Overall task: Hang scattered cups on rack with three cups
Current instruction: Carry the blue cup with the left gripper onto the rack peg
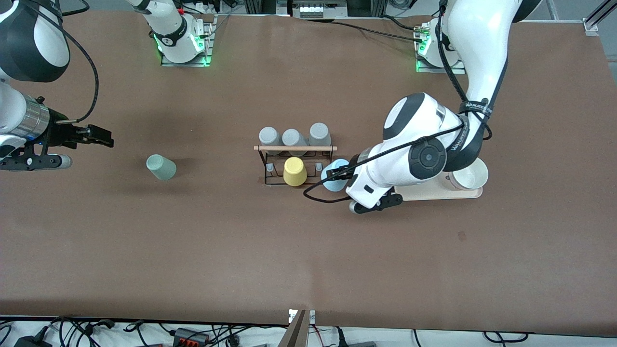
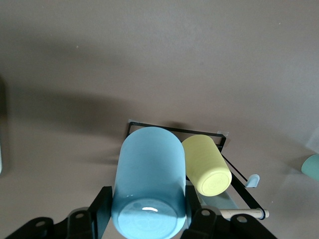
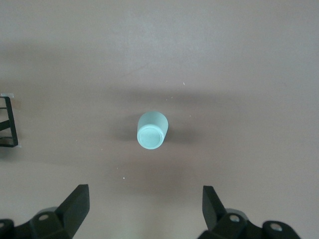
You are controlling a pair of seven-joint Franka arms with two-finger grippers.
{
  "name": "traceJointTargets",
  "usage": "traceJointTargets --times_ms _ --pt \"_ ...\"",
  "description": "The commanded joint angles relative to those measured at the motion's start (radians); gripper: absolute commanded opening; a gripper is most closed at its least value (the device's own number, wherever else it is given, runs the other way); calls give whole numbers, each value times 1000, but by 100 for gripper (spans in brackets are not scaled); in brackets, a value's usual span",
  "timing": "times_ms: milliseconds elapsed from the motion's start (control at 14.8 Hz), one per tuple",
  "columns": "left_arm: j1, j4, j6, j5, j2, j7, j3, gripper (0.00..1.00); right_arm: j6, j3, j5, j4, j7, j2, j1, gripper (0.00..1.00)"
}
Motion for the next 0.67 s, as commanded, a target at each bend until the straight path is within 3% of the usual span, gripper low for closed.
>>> traceJointTargets --times_ms 0,606 --pt "-17 39 -19 -16 22 -19 11 1 -15 1 -7 -2 1 0 20 100" --pt "-46 42 -16 -20 75 -8 7 1 -15 -1 -7 -4 13 14 41 100"
